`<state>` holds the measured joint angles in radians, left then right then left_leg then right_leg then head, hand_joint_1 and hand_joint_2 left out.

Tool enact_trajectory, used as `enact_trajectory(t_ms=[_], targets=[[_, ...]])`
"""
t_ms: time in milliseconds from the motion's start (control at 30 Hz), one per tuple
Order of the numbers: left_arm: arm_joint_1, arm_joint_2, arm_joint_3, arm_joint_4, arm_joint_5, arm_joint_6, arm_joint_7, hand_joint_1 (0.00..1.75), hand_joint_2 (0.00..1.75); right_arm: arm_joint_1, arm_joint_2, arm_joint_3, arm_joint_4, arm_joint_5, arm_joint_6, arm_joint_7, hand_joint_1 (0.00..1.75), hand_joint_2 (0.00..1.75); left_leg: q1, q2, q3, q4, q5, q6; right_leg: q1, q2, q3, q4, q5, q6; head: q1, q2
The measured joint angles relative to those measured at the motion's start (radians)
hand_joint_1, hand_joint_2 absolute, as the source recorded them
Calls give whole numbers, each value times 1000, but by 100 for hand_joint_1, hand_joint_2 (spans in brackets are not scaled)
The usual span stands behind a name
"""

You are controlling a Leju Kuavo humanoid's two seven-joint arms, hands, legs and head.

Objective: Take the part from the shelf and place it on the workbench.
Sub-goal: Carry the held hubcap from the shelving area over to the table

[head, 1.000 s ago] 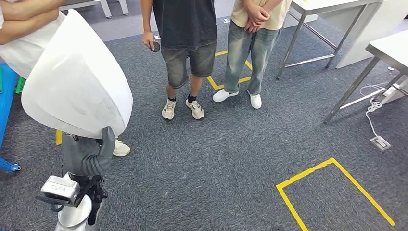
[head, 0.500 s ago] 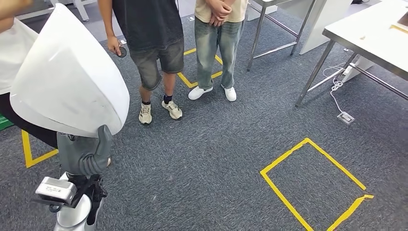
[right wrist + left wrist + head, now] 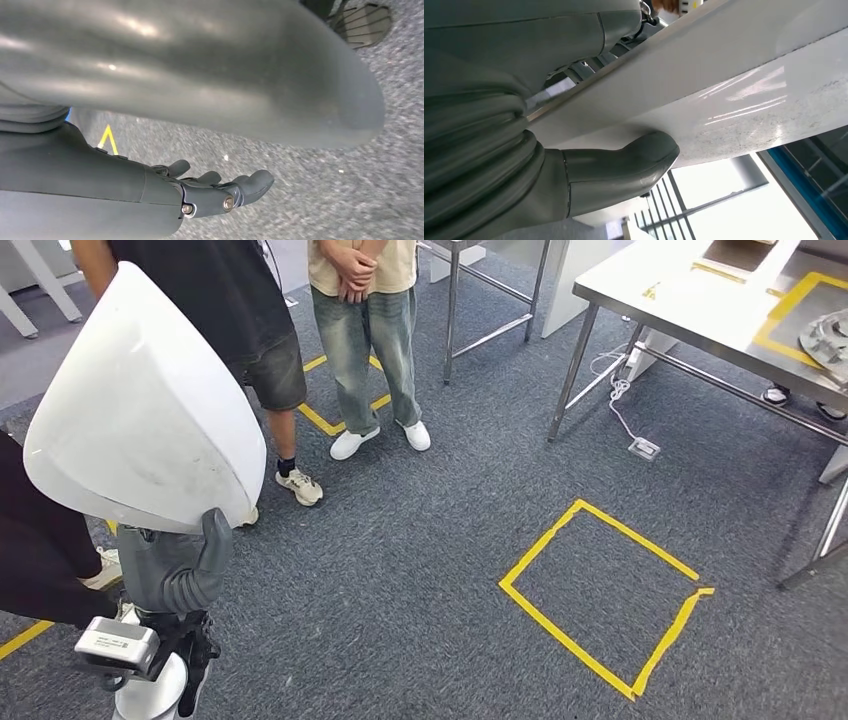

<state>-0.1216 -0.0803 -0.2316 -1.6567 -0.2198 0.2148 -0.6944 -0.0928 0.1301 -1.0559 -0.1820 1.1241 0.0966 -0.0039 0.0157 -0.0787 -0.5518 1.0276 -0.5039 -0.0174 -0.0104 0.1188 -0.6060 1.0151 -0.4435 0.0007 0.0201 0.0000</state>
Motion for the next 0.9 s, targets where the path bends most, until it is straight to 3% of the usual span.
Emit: enact_trajectory(t_ms=[67, 100, 167, 233, 300, 333, 367, 433, 500, 600, 667, 733, 800, 833, 867, 900], targets=[[-2, 0, -2, 0, -3, 0, 3, 175, 175, 3, 0, 0, 0, 0, 0, 3, 0, 0, -4, 14, 0, -2, 2, 14, -3, 19, -9, -3, 7, 15, 0, 0], [-4, -1, -3, 0, -6, 0, 6, 175, 175, 4, 0, 0, 0, 0, -1, 4, 0, 0, -4, 25, 0, -5, 5, 21, -4, 13, -12, 0, 7, 20, 0, 0], [-8, -3, -6, -2, -10, 0, 10, 175, 175, 4, 1, 0, 0, 0, -1, 4, 0, 0, -3, 52, 1, -11, 10, 34, -2, -37, -37, 50, -24, 26, 5, 0], [-8, -4, -6, -5, -12, 0, 11, 175, 175, -1, 3, 0, 0, 2, -2, 4, 0, 0, -7, 82, 0, -12, 10, 41, 1, -95, -98, 178, -90, 31, 10, 0], [-7, -4, -6, -6, -13, 2, 13, 175, 175, -1, 3, 0, 0, 5, -3, 4, 0, 0, -10, 113, 0, -11, 7, 44, 1, -110, -149, 288, -130, 33, 10, 0], [-6, -4, -6, -6, -13, 2, 14, 175, 175, 0, 3, 0, 0, 7, -4, 4, 0, 0, -10, 127, 1, -11, 6, 44, 1, -113, -147, 290, -121, 33, 10, 0], [-6, -3, -6, -7, -14, 2, 14, 175, 175, 2, 3, 0, 0, 7, -4, 4, 0, 0, -10, 140, 2, -11, 4, 43, 1, -118, -122, 247, -96, 32, 10, 0], [-6, -3, -6, -10, -14, 3, 14, 175, 175, 1, 3, 0, 0, 8, -5, 3, 0, 0, -12, 163, 7, -10, -1, 37, 5, -154, -38, 97, -37, 26, 10, 0], [-8, -3, -6, -14, -14, 3, 15, 175, 175, -2, 3, 1, 0, 9, -6, 3, 0, 0, -16, 180, 12, -10, -7, 27, 11, -182, 9, 8, -15, 14, 10, 0], [-11, -3, -7, -16, -14, 3, 17, 175, 175, 0, 3, 1, 0, 10, -7, 2, 0, 0, -17, 195, 21, -13, -15, 11, 11, -158, 9, -5, -15, -2, 8, 0], [-15, -3, -7, -18, -14, 3, 18, 175, 175, 1, 3, 1, 0, 10, -7, 3, 0, 0, -14, 150, 9, 25, -41, -1, 4, -138, 15, -11, -11, -13, 6, 0], [-15, 1, -8, -19, -14, 4, 18, 175, 175, -3, 3, 2, 0, 10, -7, 3, 0, 0, -11, 95, -48, 144, -102, -9, 0, -116, 18, -12, -10, -20, 3, 0], [-12, 4, -8, -18, -14, 4, 20, 175, 175, -5, 3, 2, 0, 10, -7, 3, 0, 0, -10, 84, -114, 265, -141, -13, 0, -88, 18, -11, -11, -22, 2, 0], [-12, 6, -8, -17, -14, 4, 20, 175, 175, -4, 3, 2, 0, 10, -7, 3, 0, 0, -9, 83, -126, 280, -132, -14, -1, -73, 19, -11, -11, -21, 2, 0], [-12, 6, -8, -17, -14, 4, 20, 175, 175, -4, 3, 2, 0, 10, -7, 4, 0, 0, -7, 80, -119, 253, -103, -14, -2, -57, 21, -10, -12, -20, 2, 0], [-12, 6, -8, -17, -14, 4, 20, 175, 175, -4, 4, 2, 0, 9, -7, 4, 0, 0, -4, 71, -93, 190, -61, -14, -4, -42, 23, -8, -14, -17, 2, 0]])
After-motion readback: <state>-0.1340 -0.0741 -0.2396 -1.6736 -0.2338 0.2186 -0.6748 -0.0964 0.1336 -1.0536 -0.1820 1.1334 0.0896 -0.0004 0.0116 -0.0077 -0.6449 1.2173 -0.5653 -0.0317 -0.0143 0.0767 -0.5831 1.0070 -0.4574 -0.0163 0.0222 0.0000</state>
